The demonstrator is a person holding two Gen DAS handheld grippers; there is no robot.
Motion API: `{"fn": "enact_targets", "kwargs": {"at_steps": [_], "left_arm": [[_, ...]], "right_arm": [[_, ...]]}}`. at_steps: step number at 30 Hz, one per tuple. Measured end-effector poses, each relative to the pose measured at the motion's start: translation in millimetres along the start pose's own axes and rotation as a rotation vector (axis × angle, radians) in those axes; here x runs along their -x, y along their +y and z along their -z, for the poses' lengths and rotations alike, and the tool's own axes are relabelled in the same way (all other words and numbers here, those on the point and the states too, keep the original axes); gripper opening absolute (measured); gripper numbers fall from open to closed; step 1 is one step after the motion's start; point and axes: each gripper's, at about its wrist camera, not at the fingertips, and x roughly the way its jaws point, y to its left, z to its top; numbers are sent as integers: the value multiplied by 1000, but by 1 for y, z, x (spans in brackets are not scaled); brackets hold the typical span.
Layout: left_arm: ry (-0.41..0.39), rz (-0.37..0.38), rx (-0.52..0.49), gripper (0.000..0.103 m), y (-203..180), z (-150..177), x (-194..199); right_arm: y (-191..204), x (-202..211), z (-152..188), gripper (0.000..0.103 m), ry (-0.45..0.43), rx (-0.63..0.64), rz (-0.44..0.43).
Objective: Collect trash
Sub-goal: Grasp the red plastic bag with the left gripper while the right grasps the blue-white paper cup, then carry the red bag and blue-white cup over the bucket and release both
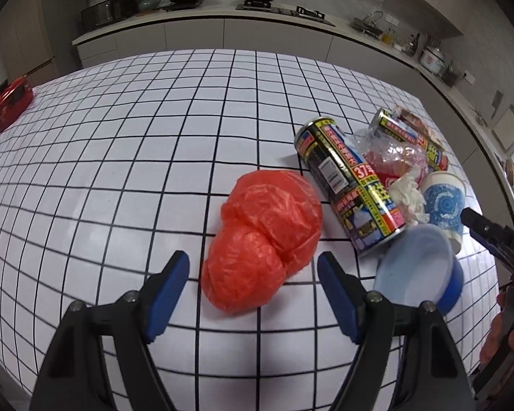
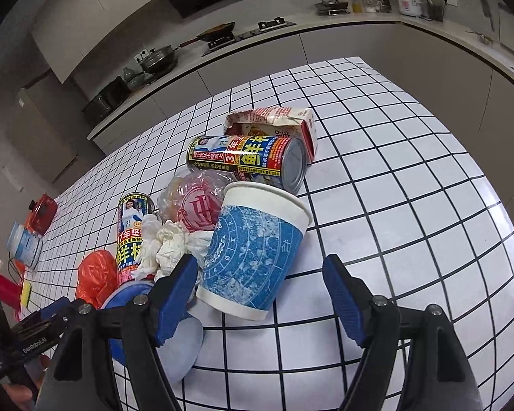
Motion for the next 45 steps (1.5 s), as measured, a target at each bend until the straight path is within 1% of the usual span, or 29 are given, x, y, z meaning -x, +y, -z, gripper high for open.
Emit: {"fn": "enact_targets", "kwargs": {"at_steps": [3,6,10,11,14,20,21,23,27,31,36,42,45], "left_arm": [[24,16,-13,78,0,-4,-13],[32,16,-37,78,-2,-6,-22],[34,52,-40,77,1,-5,-28],[31,57,-42,70,1,-4,-28],[42,83,-36,53,3,-3,-31],[31,98,-18,45,6,5,-23],[30,99,-14,45,8,5,-23],[31,106,-11,43,9,8,-21],[30,107,-10,42,9,13,-20],[30,110,7,42,11,15,-18],[19,109,32,41,5,14,-14],[-46,91,72,41,6,15,11],[-81,84,95,41,1,16,28]], "right_arm": [[2,-7,-1,77,6,-17,10],[4,-15,-2,78,18,-30,19],[5,-25,-2,78,36,-42,32],[6,-28,-2,78,42,-43,34],[8,-36,-2,78,54,-43,44],[10,-44,0,78,56,-41,52],[10,-44,0,78,52,-40,49],[9,-43,0,71,44,-43,44],[7,-42,0,69,41,-29,30],[7,-35,4,66,25,-1,46],[6,-23,9,66,12,48,76],[0,-3,9,66,-28,87,84],[-6,8,10,66,-35,103,67]]}}
